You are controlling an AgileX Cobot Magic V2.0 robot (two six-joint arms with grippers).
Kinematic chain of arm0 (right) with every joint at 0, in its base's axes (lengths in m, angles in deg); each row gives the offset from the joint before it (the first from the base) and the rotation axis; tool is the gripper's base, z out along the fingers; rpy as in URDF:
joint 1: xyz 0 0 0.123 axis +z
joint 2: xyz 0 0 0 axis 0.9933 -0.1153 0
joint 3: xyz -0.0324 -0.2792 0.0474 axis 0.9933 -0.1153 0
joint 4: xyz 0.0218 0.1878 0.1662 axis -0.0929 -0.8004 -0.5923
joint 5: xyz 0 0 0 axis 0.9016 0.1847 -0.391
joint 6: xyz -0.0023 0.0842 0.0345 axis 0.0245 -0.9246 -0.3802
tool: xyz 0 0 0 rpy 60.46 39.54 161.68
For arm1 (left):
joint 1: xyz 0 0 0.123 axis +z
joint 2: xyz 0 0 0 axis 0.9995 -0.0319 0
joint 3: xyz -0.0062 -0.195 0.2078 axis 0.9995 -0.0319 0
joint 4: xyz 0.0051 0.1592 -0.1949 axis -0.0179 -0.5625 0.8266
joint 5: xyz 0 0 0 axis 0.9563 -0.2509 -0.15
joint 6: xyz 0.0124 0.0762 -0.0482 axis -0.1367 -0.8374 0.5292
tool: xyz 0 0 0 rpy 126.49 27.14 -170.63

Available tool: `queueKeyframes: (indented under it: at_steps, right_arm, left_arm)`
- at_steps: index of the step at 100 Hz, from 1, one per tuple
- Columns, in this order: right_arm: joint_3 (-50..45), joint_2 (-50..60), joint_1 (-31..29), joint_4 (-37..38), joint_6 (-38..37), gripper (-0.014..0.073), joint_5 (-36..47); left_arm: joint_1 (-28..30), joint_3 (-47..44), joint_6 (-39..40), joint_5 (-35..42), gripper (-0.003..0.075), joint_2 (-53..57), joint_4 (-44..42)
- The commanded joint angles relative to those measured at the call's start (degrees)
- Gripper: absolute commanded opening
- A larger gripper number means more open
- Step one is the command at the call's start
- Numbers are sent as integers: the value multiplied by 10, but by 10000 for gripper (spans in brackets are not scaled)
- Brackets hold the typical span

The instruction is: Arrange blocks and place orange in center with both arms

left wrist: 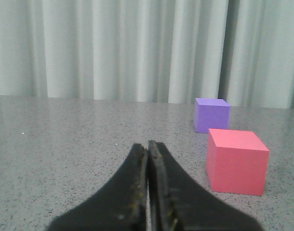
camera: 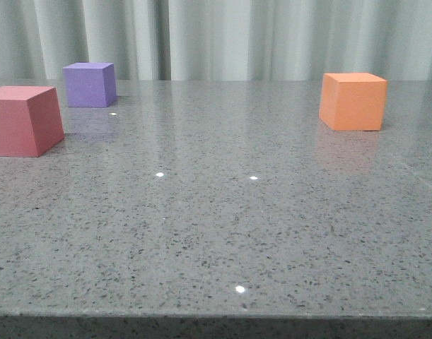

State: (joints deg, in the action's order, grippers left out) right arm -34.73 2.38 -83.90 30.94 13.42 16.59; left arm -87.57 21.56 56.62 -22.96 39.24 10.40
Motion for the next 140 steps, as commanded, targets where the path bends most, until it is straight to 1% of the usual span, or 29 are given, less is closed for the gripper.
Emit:
queueKeyframes:
  at_steps: [1,12,31,40,50,57,70,84,85,95,104,121,126,133,140]
  right_arm:
    - [11,12,-4,5,4,-69,48]
    - [11,12,-4,5,4,-69,53]
    - [15,12,-4,4,3,-69,105]
    - [43,11,-4,-8,3,-69,90]
    - [108,-3,-4,-19,3,-69,25]
    - [168,-28,-4,-24,3,-69,-46]
    - [301,-102,-4,-36,3,-69,-212]
    - [454,-213,-4,-38,3,-69,-390]
    - [460,-219,-4,-38,3,-69,-390]
    - [534,-285,-4,-44,3,-69,-490]
    - [566,-334,-4,-49,3,-69,-517]
    - [568,-386,-4,-51,3,-64,-526]
    - [568,-398,-4,-51,3,-47,-532]
    - [568,-415,-4,-51,3,31,-544]
    - [568,-428,-4,-57,3,172,-556]
  left_arm:
    - [1,-24,0,45,-20,21,1]
    - [1,-24,0,45,-20,21,1]
    - [1,-24,0,45,-20,21,1]
    - [1,-24,0,45,-20,21,1]
    - [1,-24,0,45,-20,21,1]
    - [1,-24,0,45,-20,21,1]
    - [1,-24,0,45,-20,21,1]
    - [1,-24,0,45,-20,21,1]
    - [1,-24,0,45,-20,21,1]
    - [1,-24,0,45,-20,21,1]
    - [1,-24,0,45,-20,21,1]
    - [1,-24,0,45,-20,21,1]
    - [1,-24,0,45,-20,21,1]
    - [1,-24,0,45,-20,21,1]
    - [1,-24,0,45,-20,21,1]
